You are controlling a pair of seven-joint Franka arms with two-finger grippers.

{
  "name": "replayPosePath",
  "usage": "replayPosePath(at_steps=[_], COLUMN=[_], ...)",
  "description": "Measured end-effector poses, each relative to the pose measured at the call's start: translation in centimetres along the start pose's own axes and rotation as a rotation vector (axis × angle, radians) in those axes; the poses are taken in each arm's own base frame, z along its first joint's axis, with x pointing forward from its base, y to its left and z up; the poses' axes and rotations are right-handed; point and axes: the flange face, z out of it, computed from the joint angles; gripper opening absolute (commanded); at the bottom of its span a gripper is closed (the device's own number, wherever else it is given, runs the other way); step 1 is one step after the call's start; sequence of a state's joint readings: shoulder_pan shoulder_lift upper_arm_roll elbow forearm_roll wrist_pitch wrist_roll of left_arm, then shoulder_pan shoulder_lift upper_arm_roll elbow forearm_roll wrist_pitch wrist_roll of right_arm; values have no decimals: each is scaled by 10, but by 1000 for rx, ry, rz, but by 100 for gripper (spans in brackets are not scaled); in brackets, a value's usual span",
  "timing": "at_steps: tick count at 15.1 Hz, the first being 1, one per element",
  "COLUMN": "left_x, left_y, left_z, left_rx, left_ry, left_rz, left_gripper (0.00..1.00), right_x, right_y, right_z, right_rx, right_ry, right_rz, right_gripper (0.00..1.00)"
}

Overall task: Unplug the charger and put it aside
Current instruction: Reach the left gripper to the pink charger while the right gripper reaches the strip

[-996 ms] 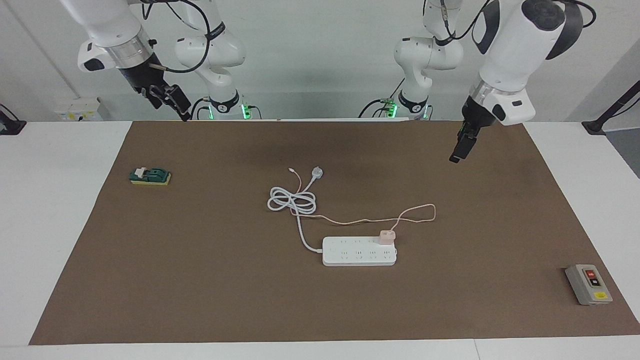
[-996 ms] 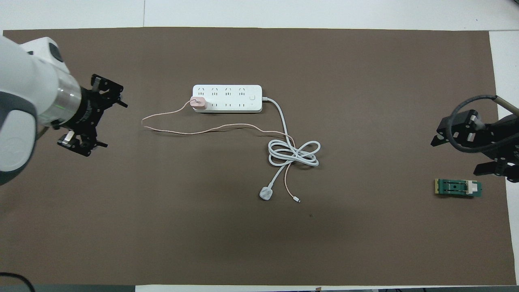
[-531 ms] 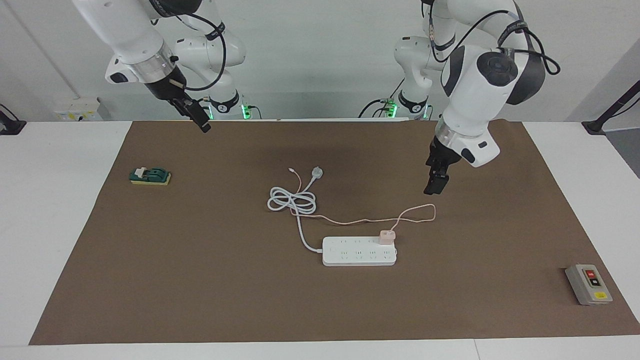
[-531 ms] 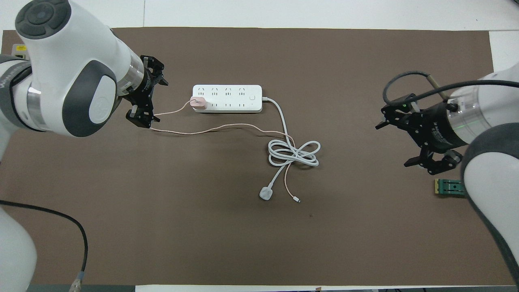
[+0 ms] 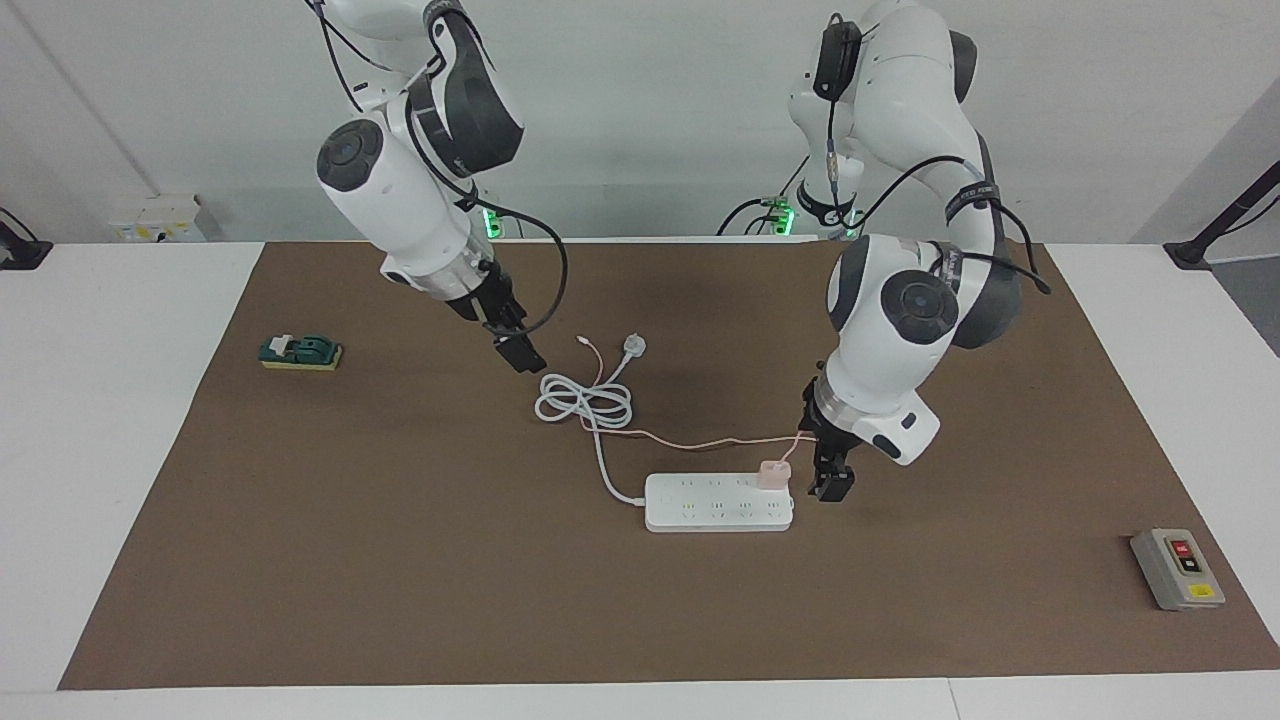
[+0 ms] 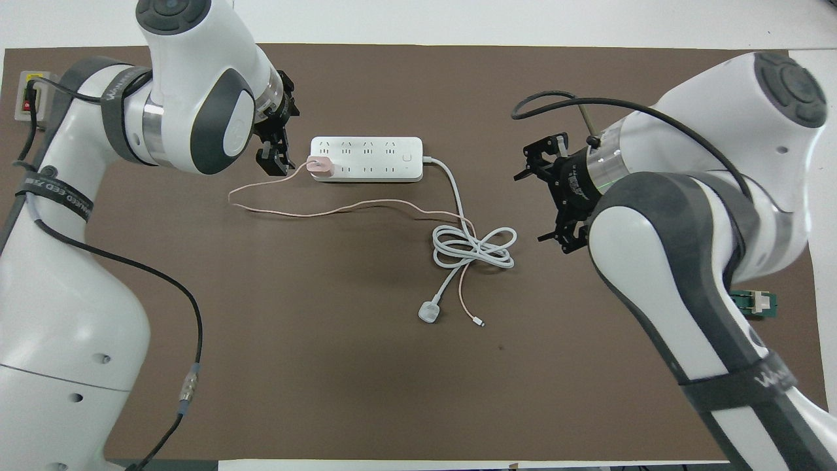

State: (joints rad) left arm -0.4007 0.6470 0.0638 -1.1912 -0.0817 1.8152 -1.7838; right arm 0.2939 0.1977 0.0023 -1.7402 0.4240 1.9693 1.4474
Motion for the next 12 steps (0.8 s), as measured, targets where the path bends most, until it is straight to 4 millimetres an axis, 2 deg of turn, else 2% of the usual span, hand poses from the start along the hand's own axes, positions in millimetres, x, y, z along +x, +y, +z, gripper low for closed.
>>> replayPosePath(at_steps=[4, 8, 10, 12], left_x=[-7, -18, -22, -27], left_y=[2, -2, -5, -9], left_z=[2, 6, 13, 22], left_rx=[-16, -11, 2, 20], left_ry=[23, 29, 34, 44], left_rz=[3, -36, -54, -57], left_gripper=[100, 100, 100, 100], right_x=[-12, -26, -26, -22], right_y=[-25, -50, -63, -74], right_z=[54, 122, 143, 154], right_rx=[72, 113, 120, 124], right_ry=[-120, -223, -242, -273], right_rz=[153, 260, 280, 310], right_gripper=[100, 100, 100, 100])
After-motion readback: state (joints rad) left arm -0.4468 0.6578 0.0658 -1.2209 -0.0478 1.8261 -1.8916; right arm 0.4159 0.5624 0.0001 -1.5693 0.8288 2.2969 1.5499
